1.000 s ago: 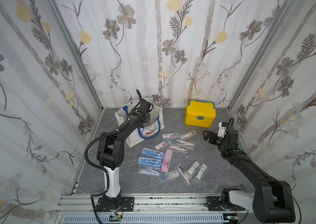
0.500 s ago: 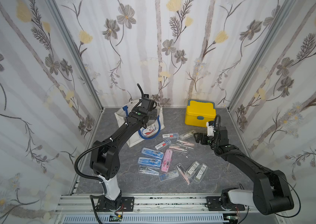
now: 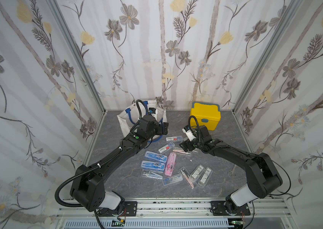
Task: Put the compass set into the canvas bag
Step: Pick up the compass set at the center of the board.
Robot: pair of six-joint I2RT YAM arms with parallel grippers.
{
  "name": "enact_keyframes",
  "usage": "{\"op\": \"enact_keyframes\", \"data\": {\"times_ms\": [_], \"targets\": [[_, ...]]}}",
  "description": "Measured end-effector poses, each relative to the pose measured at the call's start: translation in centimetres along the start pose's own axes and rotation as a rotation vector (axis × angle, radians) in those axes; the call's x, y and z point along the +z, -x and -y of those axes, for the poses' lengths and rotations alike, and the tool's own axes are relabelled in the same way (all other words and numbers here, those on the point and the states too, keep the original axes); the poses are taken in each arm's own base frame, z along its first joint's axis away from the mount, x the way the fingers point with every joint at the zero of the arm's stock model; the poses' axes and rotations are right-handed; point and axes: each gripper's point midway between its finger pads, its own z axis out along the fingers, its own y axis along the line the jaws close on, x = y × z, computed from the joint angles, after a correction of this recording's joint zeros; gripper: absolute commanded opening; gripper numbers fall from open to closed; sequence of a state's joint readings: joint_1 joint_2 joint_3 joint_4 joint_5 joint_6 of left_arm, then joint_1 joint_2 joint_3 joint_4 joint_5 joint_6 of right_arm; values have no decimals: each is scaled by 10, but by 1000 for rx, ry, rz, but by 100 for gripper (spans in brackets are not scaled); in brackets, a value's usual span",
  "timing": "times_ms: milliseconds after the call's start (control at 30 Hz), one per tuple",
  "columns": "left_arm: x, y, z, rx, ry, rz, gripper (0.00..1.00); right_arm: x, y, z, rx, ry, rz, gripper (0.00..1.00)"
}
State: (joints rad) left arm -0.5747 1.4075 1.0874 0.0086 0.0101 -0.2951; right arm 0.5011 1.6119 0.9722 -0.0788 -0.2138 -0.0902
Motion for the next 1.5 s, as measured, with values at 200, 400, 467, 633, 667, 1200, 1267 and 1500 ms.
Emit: {"op": "enact_keyframes", "data": {"times_ms": [200,400,467,633,667,1200,1267,1500], "targets": [[-14,3,18,-48,-109,55,100,18,-34,-8,25,35,-141,88],[-16,5,21,-61,-127,70,100,20,-54,-8,72,35,-197,88],[-15,6,21,-63,-130,74,100,19,-58,-8,84,34,-212,88],[-13,4,21,-65,-128,72,100,18,-65,-5,100,28,-232,88],[-12,4,21,-65,-127,71,100,18,-68,-4,108,25,-237,88],[-5,-3,15,-66,-101,56,100,29,-84,-4,92,20,-289,87],[-5,-3,15,-66,-101,55,100,33,-83,-5,60,4,-294,85],[-5,-5,14,-66,-99,53,100,40,-82,1,-26,-65,-312,77]]}}
